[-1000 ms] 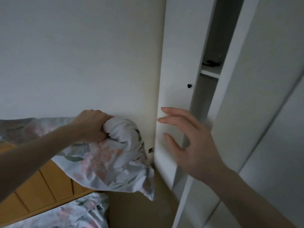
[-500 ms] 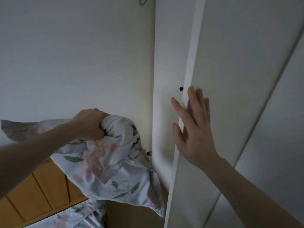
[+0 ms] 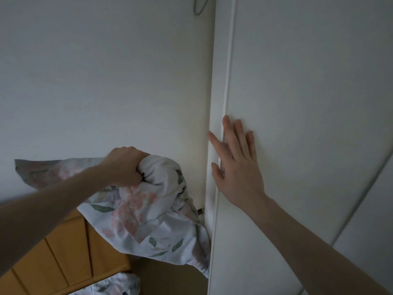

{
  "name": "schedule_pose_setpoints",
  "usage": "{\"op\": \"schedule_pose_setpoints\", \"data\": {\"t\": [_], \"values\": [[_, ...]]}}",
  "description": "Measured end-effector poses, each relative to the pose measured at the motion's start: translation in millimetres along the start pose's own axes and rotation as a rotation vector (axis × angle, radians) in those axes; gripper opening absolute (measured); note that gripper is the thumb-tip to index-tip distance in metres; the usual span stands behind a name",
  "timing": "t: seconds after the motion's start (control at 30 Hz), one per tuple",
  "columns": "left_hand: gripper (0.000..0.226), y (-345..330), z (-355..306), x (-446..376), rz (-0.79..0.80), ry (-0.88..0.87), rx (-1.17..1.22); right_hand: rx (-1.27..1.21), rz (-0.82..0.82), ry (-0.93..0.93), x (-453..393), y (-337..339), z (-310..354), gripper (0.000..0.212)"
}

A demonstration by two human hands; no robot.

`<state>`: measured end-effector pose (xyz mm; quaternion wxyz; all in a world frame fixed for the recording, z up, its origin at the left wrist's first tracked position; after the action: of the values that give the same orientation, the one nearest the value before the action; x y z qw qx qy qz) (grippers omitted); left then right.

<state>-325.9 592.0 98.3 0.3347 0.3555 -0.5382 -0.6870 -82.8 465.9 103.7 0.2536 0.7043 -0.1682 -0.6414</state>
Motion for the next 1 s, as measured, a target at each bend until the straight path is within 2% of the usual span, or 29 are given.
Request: {"op": "schedule_pose_setpoints", "data": {"t": [0.3,0.57,0.7,0.87,1.0], "values": [[0.052,-19,26,-62,0.017,-0.003,0.043,0.136,0.063,-0.082,-48,-76,-38,0.079],[0.045,-33,43,-145,0.036,-0.052,0.08,0.353,0.235,-0.239,-41,-157,-141,0.082],[0.054,-45,30,-181,0.044,-0.119,0.087,0.425,0.278,-0.292,-29,-176,-187,0.08],[0.059,-56,2,-218,0.057,-0.176,0.063,0.447,0.274,-0.282,-25,-190,-201,0.089],[0.058,-60,-17,-234,0.053,-0.155,0.068,0.414,0.235,-0.266,-25,-196,-214,0.095]]}}
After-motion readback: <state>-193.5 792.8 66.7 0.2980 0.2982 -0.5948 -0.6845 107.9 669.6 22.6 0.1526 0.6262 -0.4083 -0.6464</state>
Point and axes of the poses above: each hand's wrist, its own x-axis away from the middle knuckle, its own y-axis out of the back of the hand, z = x × y, the point moved 6 cm from there along -x, towards the middle knuckle, and after that the axes turned 3 degrees about -y, right-handed, at the moved point
